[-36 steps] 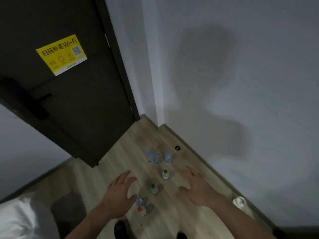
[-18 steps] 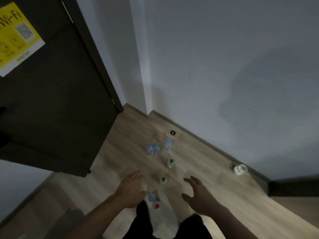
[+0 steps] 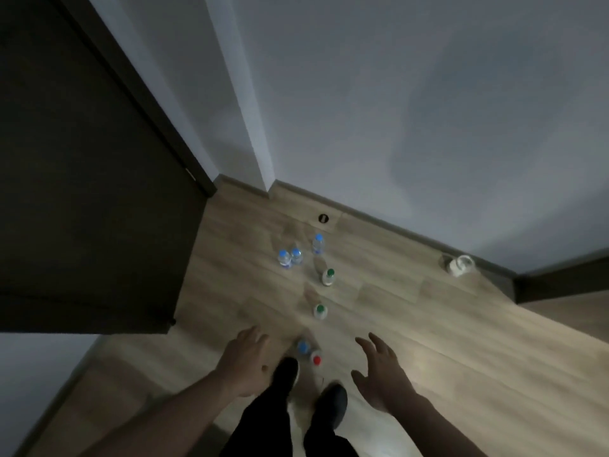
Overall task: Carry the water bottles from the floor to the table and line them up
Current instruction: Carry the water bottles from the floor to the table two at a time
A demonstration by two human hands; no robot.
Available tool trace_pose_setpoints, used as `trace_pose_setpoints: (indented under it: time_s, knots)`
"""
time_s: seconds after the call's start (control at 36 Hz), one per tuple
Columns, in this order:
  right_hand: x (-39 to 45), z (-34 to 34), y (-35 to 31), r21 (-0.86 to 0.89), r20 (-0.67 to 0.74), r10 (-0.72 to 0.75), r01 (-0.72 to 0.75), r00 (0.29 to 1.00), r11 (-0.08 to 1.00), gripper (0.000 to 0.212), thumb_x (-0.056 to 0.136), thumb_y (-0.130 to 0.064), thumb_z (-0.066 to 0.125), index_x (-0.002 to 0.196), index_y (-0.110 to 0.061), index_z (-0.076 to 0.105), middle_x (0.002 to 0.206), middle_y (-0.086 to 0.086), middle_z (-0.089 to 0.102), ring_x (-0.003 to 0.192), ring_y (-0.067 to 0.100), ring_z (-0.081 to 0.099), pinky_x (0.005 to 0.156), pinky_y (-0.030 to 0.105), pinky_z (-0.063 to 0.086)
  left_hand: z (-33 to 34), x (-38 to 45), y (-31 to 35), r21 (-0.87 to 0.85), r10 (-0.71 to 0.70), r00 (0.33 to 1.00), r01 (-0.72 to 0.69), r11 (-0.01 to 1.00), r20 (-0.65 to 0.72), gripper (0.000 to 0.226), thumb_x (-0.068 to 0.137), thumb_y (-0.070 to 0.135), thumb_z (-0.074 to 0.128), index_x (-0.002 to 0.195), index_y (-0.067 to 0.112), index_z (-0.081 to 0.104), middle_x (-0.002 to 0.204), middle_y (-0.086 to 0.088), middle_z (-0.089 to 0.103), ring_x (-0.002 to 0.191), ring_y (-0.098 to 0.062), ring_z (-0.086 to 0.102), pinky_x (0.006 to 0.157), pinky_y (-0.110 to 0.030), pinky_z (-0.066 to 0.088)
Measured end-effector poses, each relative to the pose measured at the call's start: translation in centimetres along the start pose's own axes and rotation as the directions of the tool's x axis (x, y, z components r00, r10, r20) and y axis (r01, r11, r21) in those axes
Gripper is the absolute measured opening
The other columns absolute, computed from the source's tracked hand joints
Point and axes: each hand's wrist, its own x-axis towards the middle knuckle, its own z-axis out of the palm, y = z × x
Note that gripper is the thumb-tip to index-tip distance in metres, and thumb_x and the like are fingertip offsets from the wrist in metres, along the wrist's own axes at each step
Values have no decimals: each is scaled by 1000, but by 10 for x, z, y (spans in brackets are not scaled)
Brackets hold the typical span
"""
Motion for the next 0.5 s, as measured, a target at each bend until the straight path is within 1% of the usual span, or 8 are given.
trace_pose_setpoints:
  time_s: [0.06, 0.14, 0.19, 0.28, 0.36, 0.42, 0.5]
  knots:
    - [4, 15, 1, 15, 8, 21, -21, 1000, 1000, 70, 96, -36, 58, 157, -29, 24, 167, 1, 11, 152, 28, 17, 120, 39, 29, 10, 8, 0, 11, 13, 1000, -13, 1000, 10, 58, 96, 34, 52, 149, 17, 36, 157, -7, 31, 140, -30, 35, 111, -40, 37]
    - [17, 39, 5, 47, 14, 64, -65, 998, 997, 65, 95, -32, 55, 155, -29, 28, 165, 1, 17, 147, 27, 30, 114, 38, 36, 28, 32, -2, 3, 38, 997, -39, 999, 71, 53, 95, 32, 50, 145, 19, 39, 145, -5, 42, 129, -29, 45, 104, -41, 43]
    - [33, 55, 9, 73, 29, 107, -109, 994, 991, 62, 95, -32, 53, 153, -28, 31, 163, 0, 21, 143, 27, 37, 112, 37, 38, 42, 56, -4, 5, 56, 992, -57, 998, 111, 53, 94, 32, 50, 145, 19, 39, 143, -5, 43, 128, -30, 47, 101, -41, 44]
    - [63, 86, 19, 121, 28, 166, -169, 986, 978, 59, 96, -32, 52, 152, -27, 35, 158, -1, 29, 137, 25, 45, 108, 33, 41, 70, 103, -6, -11, 77, 988, -76, 997, 133, 55, 93, 33, 51, 146, 21, 38, 140, -4, 44, 125, -28, 50, 99, -40, 46]
    - [102, 122, 32, 138, 31, 224, -226, 974, 964, 56, 96, -32, 52, 150, -25, 39, 152, 1, 37, 129, 25, 53, 103, 33, 44, 105, 153, -9, -15, 103, 983, -102, 995, 154, 46, 94, 32, 52, 137, 19, 44, 134, -5, 44, 120, -30, 52, 95, -42, 48]
    - [131, 149, 42, 143, 32, 252, -254, 967, 956, 55, 96, -31, 52, 149, -27, 39, 150, 1, 39, 126, 26, 55, 101, 34, 46, 131, 190, -12, 1, 118, 980, -120, 993, 160, 40, 94, 31, 53, 131, 18, 46, 132, -5, 43, 117, -30, 52, 92, -44, 48]
    - [177, 193, 54, 153, 54, 301, -306, 952, 940, 54, 95, -31, 50, 147, -30, 39, 147, 1, 42, 126, 28, 55, 97, 35, 45, 175, 243, -17, 32, 127, 976, -135, 990, 177, 39, 95, 31, 57, 130, 19, 44, 132, -6, 41, 117, -31, 52, 92, -45, 48]
